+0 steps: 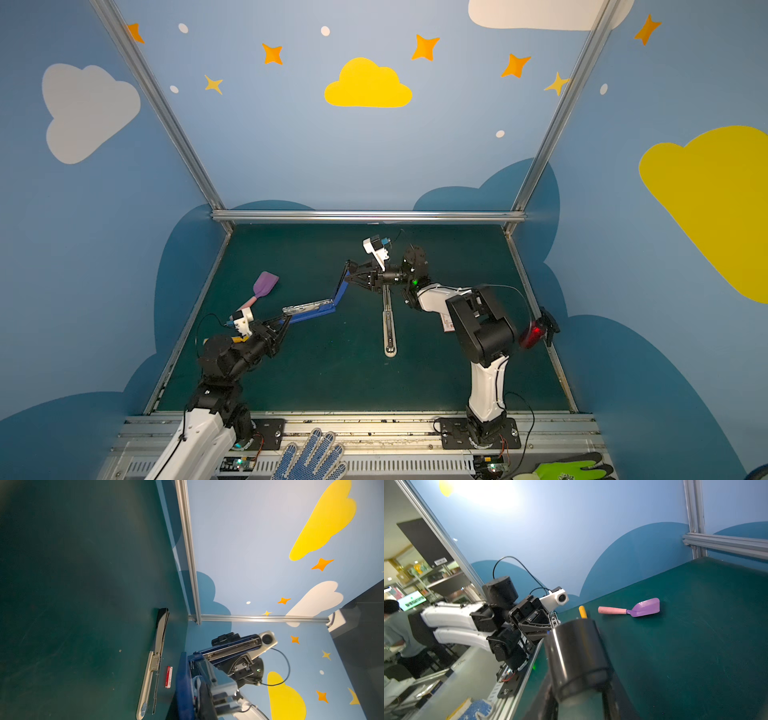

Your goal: Load the staples into the stapler

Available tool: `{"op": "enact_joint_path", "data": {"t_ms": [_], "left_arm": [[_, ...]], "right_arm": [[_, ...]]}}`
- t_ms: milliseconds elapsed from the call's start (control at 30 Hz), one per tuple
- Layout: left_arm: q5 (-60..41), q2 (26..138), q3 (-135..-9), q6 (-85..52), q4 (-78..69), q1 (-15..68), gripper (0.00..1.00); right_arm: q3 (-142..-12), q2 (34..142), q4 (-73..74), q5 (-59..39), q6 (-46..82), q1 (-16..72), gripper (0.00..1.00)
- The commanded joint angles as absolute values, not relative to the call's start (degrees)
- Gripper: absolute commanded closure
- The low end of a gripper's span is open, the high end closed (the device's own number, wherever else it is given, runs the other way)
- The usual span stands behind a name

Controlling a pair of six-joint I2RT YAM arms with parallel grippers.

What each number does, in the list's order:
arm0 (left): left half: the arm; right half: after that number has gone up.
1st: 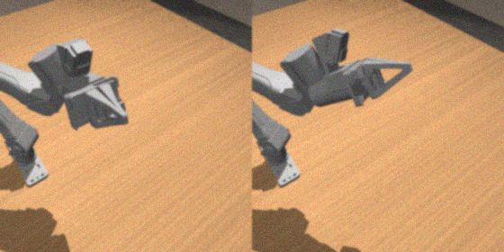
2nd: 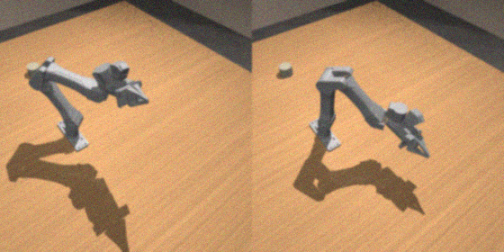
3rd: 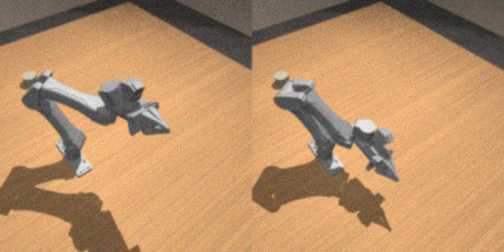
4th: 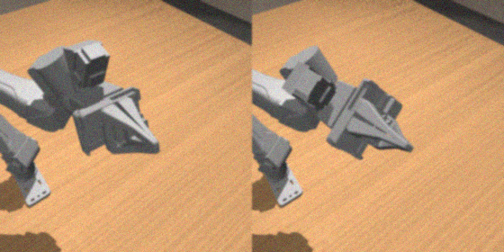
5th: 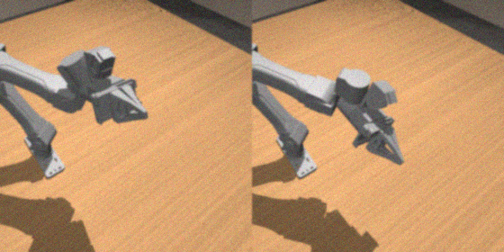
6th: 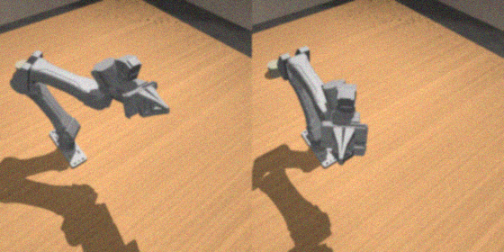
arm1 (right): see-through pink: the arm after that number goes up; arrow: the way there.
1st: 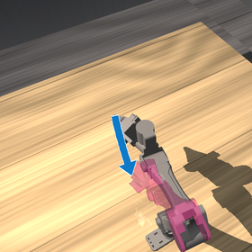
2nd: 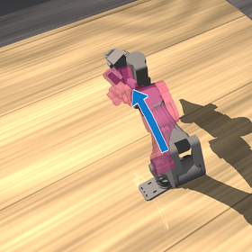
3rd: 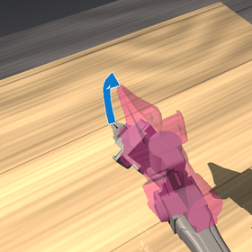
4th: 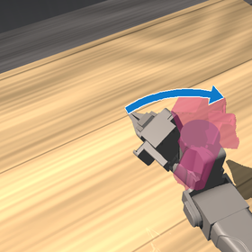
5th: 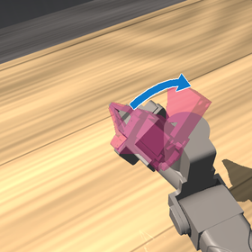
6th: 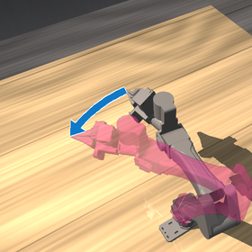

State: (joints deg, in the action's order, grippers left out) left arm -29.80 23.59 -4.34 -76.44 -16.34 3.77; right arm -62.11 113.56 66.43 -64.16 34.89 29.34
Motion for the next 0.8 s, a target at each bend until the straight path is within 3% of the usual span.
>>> {"op": "enact_joint_path", "data": {"t_ms": [0,300,467,700,767], "left_arm": [[-29.2,17.6,-2.5,-77.8,-15.8,2.7,0.96],[-25.3,2.7,0.2,-82.4,-12.3,0.5,0.96],[-25.0,0.2,1.0,-83.1,-11.9,0.4,0.96],[-24.6,0.4,0.4,-82.9,-12.7,0.4,0.96],[-24.4,0.3,0.4,-83.1,-13.0,0.4,0.96]], "right_arm": [[-62.4,115.3,80.7,-48.1,46.1,25.3,1.00],[-59.4,116.7,80.7,-46.8,47.6,24.0,1.00],[-59.5,118.1,80.7,-48.2,48.8,24.0,0.98],[-60.3,120.5,80.7,-48.4,50.7,23.8,0.67],[-60.7,120.8,80.7,-48.7,50.9,23.9,0.66]]}}
